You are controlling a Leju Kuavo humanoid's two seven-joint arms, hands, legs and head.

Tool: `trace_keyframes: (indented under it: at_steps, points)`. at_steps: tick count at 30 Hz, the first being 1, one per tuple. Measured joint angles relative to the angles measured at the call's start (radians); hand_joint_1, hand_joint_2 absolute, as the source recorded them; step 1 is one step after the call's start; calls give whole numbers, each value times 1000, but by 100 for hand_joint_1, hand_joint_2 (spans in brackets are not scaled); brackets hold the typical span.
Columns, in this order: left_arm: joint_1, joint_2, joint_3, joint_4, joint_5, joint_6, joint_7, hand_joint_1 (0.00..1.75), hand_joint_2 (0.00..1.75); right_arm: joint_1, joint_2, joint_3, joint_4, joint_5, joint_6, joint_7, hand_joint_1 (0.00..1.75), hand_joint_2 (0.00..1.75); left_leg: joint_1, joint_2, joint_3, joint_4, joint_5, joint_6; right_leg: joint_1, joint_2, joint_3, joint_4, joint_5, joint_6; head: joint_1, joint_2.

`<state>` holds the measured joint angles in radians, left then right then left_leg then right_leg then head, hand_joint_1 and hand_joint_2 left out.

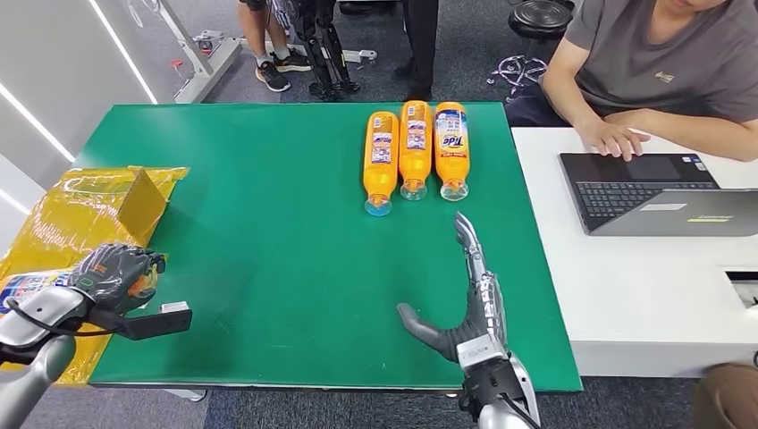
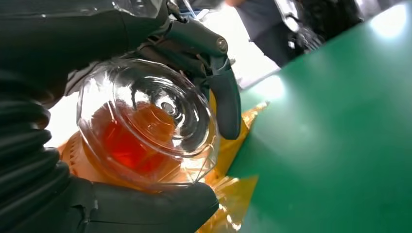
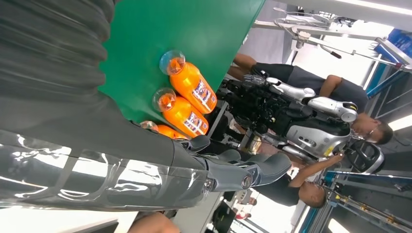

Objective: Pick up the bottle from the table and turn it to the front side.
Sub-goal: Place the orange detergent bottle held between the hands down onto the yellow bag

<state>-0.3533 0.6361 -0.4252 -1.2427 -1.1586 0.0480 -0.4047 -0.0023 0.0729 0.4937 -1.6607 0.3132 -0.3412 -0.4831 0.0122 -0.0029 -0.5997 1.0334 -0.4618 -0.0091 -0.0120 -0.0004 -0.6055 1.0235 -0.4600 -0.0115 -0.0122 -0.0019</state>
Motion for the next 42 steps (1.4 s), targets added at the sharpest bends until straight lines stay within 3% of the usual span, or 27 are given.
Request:
trace_keyframes:
  at_steps: [7,21,42]
  points:
    - [-177,-52,-120,255,-19,20,-53,175,175,0,0,-9,-2,0,-4,-3,0,175,0,2,0,0,1,-1,0,2,0,0,2,-1,0,0]
    - [-408,-160,-262,472,-27,61,-78,175,175,-20,5,-11,-2,1,13,0,0,175,0,3,0,0,1,-1,0,3,-1,1,3,-2,0,0]
    - [-472,-226,-360,601,-32,41,-115,175,175,-34,5,-11,-1,-9,0,2,0,175,0,2,0,0,1,-1,0,2,-1,1,3,-2,0,0]
